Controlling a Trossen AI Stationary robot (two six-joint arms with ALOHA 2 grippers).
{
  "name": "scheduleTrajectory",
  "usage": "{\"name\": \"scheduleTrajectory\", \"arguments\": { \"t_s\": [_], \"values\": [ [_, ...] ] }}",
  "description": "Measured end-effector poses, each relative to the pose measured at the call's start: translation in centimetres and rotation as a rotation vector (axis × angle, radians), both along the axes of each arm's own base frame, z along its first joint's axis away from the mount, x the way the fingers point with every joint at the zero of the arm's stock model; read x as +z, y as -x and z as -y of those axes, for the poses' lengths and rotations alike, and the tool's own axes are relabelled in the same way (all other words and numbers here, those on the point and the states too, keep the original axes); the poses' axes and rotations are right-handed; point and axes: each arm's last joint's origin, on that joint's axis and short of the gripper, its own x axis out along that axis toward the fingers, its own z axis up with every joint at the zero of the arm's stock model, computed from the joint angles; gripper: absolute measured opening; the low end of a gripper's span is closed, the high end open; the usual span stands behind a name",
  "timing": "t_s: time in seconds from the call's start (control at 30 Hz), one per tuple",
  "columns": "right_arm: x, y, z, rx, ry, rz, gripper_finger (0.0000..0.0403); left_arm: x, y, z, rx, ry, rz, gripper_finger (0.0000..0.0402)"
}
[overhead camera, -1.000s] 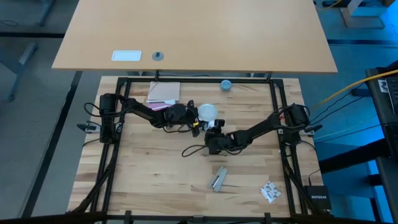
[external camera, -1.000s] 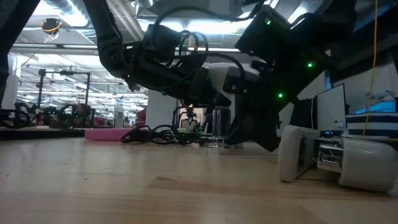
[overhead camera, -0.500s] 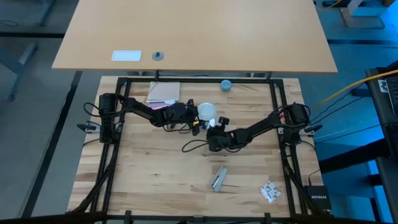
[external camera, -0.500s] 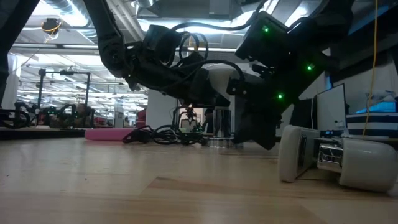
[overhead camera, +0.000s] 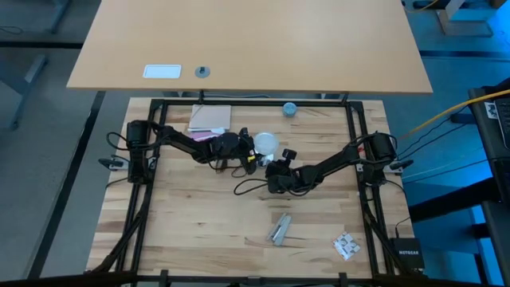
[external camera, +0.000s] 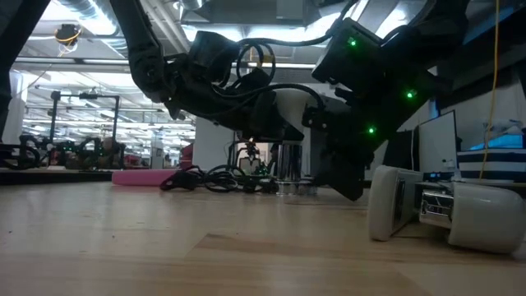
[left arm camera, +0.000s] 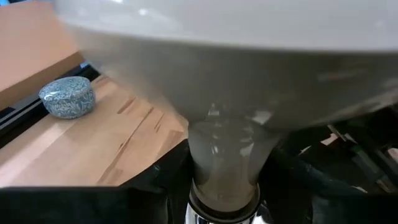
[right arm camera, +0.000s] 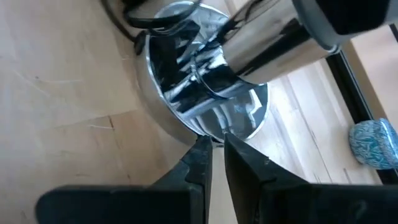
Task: Screw lightbulb
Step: Insert light bulb into the lamp
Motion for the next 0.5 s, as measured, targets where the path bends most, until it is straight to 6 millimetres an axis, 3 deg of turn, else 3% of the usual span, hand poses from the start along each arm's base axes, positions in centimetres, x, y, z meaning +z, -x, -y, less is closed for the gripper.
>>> {"name": "scheduleTrajectory", "arguments": {
  "t_s": [0.33, 0.5],
  "values": [
    [0.4, -0.3, 0.2, -0.015, 0.025, 0.031, 0.0043, -0.1, -0.1, 0.3, -0.022, 0.033, 0.003, 0.0155],
    [1.5, -1.4, -0.2, 0.097, 0.007, -0.047, 0.0043, -0.1, 0.0, 0.2, -0.009, 0.03, 0.004, 0.0155]
  ]
}}
